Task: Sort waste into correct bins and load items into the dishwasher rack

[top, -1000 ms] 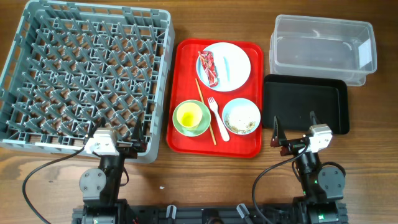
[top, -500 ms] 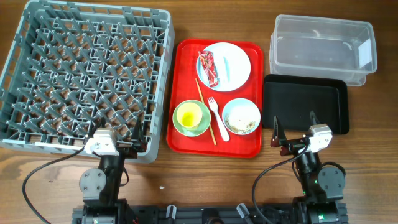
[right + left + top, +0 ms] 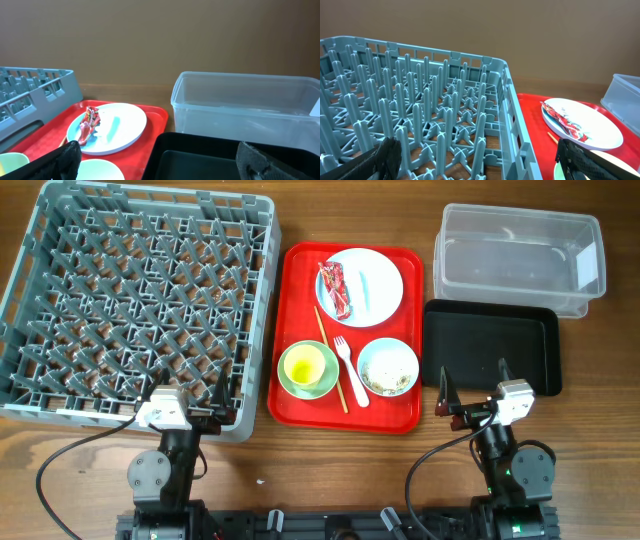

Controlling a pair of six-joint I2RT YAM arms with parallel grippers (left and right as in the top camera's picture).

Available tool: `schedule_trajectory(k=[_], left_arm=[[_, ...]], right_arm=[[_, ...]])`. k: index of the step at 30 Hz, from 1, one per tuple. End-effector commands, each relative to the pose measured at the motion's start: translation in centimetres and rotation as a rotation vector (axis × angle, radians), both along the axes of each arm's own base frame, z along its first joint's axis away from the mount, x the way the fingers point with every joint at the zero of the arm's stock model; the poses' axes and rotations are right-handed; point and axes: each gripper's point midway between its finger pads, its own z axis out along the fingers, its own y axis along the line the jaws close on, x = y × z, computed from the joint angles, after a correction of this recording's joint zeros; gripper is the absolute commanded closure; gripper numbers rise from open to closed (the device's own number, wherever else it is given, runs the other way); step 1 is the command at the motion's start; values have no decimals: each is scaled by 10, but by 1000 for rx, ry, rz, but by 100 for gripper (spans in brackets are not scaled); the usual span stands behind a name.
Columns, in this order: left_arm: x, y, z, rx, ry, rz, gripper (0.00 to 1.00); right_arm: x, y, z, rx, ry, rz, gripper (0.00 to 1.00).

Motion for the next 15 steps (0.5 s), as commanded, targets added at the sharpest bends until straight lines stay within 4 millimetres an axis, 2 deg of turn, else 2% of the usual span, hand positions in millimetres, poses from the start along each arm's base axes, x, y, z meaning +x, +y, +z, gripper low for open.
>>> schedule_trajectory(k=[1, 6, 8, 11, 12, 15], left_arm=[[-1, -6, -1, 11, -6, -33, 0], [-2, -7, 5, 10, -10, -40, 0], [-5, -7, 9, 4, 35, -39, 0], [-7, -3, 19, -16, 127, -10, 0], [-5, -3, 31, -70, 160, -2, 0], [4, -3, 40, -98, 318, 8, 0]], right_arm=[[0, -2, 1, -2, -6, -11, 0], [1, -5, -5, 162, 51, -33, 0], [2, -5, -4, 169, 115, -38, 0], [9, -4, 18, 154, 165, -42, 0], [15, -3, 24, 149, 223, -45, 0], [36, 5, 36, 111, 351, -14, 0]])
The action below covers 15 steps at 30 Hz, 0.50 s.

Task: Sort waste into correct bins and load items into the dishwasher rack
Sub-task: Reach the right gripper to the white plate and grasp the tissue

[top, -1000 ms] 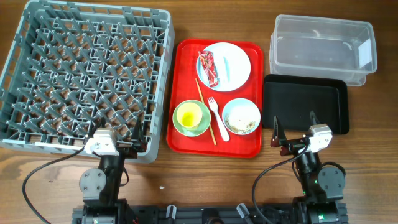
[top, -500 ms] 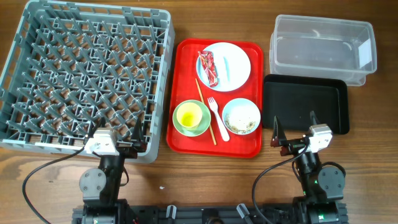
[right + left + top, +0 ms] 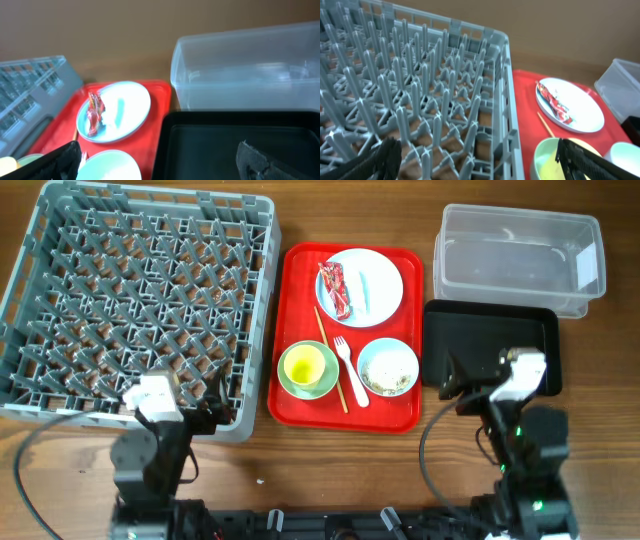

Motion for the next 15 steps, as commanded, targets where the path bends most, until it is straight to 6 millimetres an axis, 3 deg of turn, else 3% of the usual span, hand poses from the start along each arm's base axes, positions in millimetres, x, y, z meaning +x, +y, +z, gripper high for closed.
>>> schedule_trajectory(k=[1, 4, 7, 10, 11, 15], left_arm=[[11, 0, 17, -36, 124, 15, 0], [20, 0, 15, -37, 328, 18, 0], [28, 0, 13, -37, 371, 19, 0], [28, 0, 13, -37, 371, 19, 0], [28, 0, 13, -37, 371, 19, 0], [28, 0, 13, -37, 371, 19, 0]], right_arm=[[24, 13, 22, -26, 88, 73, 0], [55, 18, 28, -64, 288, 105, 0], [75, 20, 34, -203, 457, 195, 0], [80, 35, 37, -134, 461, 256, 0], [84, 47, 46, -99, 418, 316, 0], [97, 63, 61, -108, 337, 349, 0]])
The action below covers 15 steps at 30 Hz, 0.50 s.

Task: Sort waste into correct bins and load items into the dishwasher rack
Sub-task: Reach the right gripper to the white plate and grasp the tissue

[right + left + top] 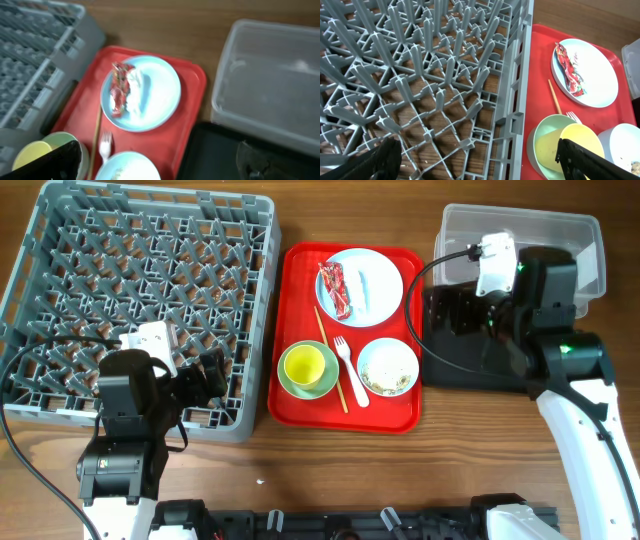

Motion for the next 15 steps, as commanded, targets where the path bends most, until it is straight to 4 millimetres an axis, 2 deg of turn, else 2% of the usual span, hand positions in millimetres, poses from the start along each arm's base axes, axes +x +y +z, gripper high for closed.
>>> schedule_trajectory(k=[1, 3, 4, 6, 7, 8, 11, 14, 15], left_arm=[[3, 0, 11, -3, -26, 7, 0], [3, 0, 11, -3, -27, 7, 0], [3, 0, 11, -3, -27, 7, 0], [3, 0, 11, -3, -27, 7, 0], [3, 0, 11, -3, -27, 7, 0], [3, 0, 11, -3, -27, 7, 0], [3, 0, 11, -3, -27, 7, 0], [3, 0, 11, -3, -27, 7, 0], [3, 0, 11, -3, -27, 7, 0]], right_arm=[[7, 23, 10, 1, -24, 67, 0], [22, 46, 12, -50, -12, 104, 0], [33, 61, 16, -73, -9, 133, 0], [60, 79, 17, -90, 4, 131, 0], [80, 88, 6, -97, 42, 111, 4], [92, 92, -6, -96, 73, 89, 5], [117, 107, -85, -102, 216, 69, 7], [119, 114, -152, -98, 358, 44, 14], [117, 116, -167, -107, 386, 48, 15]])
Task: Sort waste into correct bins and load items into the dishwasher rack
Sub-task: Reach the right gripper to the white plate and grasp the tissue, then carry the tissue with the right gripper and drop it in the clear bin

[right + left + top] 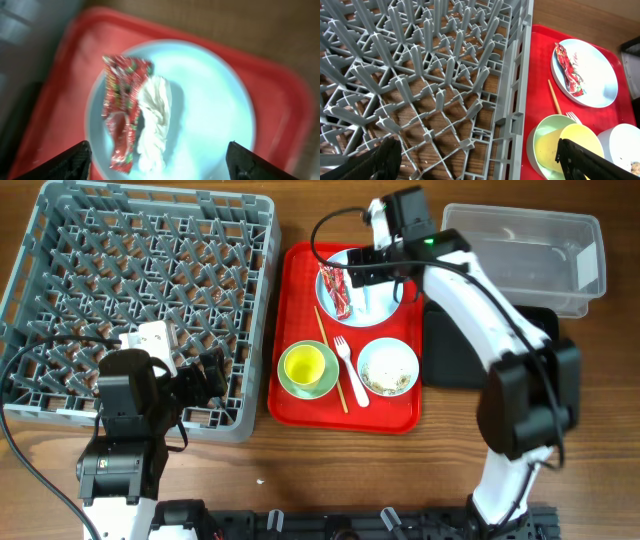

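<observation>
A pale blue plate [210,100] at the far end of the red tray [300,412] carries a red wrapper [122,125] and a crumpled white tissue [154,125]. My right gripper [160,167] hangs open just above them, one finger on either side; overhead it [372,278] covers part of the plate. On the tray's near half are a yellow cup [305,365] on a green saucer, a white fork [350,370], a chopstick [330,360] and a white bowl [388,367] with food scraps. My left gripper [480,167] is open over the grey dishwasher rack [140,300], at its near right corner.
A black tray [450,350] lies right of the red tray, with a clear plastic bin [530,250] behind it. The right arm stretches across the black tray. Bare wooden table runs along the near edge.
My right gripper has moved left from above the black tray and the clear bin to close over the plate with the wrapper and the tissue. It is still open. The left arm has not moved.
Both grippers first sat low at the near table edge, open. Then both were raised. Later the left one was over the rack's near right corner and the right one above the black tray. Now the right one is low over the plate.
</observation>
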Controlling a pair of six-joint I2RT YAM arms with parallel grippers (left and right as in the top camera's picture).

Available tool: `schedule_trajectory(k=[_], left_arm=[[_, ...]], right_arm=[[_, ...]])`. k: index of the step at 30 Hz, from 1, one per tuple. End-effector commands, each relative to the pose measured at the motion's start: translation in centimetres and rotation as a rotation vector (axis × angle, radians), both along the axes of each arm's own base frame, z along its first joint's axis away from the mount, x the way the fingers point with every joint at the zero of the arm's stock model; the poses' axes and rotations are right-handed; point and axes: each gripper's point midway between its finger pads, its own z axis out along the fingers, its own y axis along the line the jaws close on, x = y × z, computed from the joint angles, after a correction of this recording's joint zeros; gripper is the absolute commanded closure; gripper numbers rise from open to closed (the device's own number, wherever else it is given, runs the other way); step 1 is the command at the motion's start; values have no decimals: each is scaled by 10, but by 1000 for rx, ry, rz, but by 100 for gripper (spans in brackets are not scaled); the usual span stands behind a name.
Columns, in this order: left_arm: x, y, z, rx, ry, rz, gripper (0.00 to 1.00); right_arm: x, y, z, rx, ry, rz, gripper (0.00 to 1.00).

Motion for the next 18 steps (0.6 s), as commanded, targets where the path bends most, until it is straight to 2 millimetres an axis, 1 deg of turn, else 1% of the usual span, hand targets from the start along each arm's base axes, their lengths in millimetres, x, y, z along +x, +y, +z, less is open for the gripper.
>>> schedule_trajectory(k=[1, 2, 3, 5, 6, 8, 9, 10, 11, 13, 14, 15, 16, 17, 18], left_arm=[[3, 0, 10, -3, -26, 7, 0], [3, 0, 10, -3, -26, 7, 0], [3, 0, 10, -3, -26, 7, 0], [3, 0, 10, -3, -26, 7, 0], [3, 0, 10, -3, -26, 7, 0], [3, 0, 10, -3, -26, 6, 0], [3, 0, 10, -3, -26, 7, 0], [3, 0, 10, -3, -26, 7, 0], [3, 0, 10, -3, -26, 7, 0], [3, 0, 10, -3, -26, 7, 0], [3, 0, 10, -3, -26, 7, 0], [3, 0, 10, -3, -26, 7, 0], [3, 0, 10, -3, -26, 7, 0], [3, 0, 10, -3, -26, 7, 0], [3, 0, 10, -3, -26, 7, 0]], right_arm=[[-1, 9, -40, -10, 77, -25, 16], [-5, 13, -61, -22, 118, -31, 21], [-7, 14, -73, -27, 144, -37, 26], [-11, 14, -90, -23, 187, -77, 42], [-12, 14, -95, -22, 201, -90, 46], [-12, 14, -95, -17, 200, -98, 66], [-12, 14, -94, -17, 200, -98, 78], [-12, 14, -90, -18, 197, -97, 88], [-11, 12, -82, -21, 180, -102, 95], [1, -2, -43, -32, 87, -139, 96], [10, -19, -8, -49, 1, -186, 96], [15, -31, 14, -57, -51, -218, 96], [20, -50, 41, -67, -112, -267, 96], [23, -72, 64, -72, -162, -320, 95], [25, -92, 77, -77, -189, -363, 95]])
